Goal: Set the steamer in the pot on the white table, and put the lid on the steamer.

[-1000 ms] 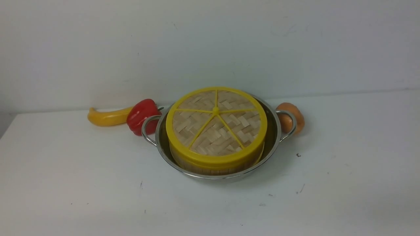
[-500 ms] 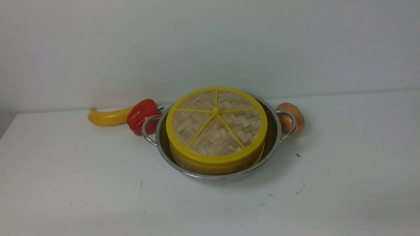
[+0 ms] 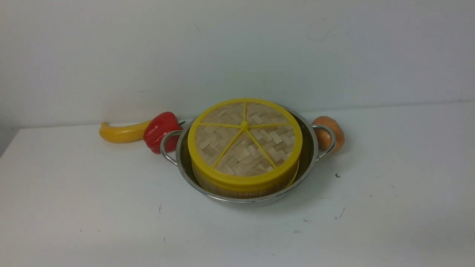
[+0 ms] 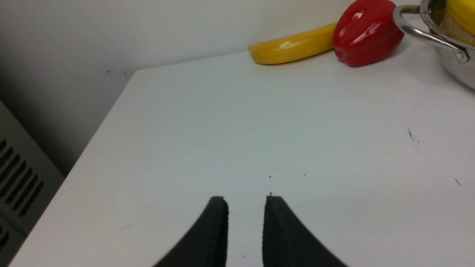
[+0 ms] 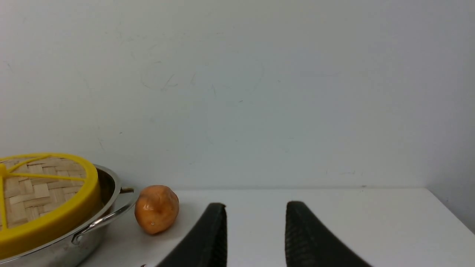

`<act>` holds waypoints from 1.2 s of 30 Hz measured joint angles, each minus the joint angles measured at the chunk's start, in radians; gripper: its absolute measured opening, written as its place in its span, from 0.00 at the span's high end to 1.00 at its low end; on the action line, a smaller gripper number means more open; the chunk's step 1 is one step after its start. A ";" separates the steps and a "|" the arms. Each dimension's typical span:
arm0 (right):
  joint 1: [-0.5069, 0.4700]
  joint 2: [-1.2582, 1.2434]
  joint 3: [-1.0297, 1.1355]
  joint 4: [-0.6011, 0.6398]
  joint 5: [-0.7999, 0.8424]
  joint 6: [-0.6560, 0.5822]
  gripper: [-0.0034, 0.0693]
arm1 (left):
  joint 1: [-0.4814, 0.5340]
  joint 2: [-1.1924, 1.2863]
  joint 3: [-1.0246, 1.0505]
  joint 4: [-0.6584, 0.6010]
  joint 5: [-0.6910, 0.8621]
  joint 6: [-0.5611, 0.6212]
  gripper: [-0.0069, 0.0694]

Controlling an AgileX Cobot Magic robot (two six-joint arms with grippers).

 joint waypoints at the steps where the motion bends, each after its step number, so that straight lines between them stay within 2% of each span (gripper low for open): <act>1: 0.000 0.000 0.000 0.000 0.000 0.000 0.62 | 0.000 0.000 0.000 0.000 0.000 0.000 0.72; 36: 0.000 0.000 0.000 0.000 0.000 0.000 0.62 | 0.000 0.000 0.000 0.001 0.000 0.000 0.66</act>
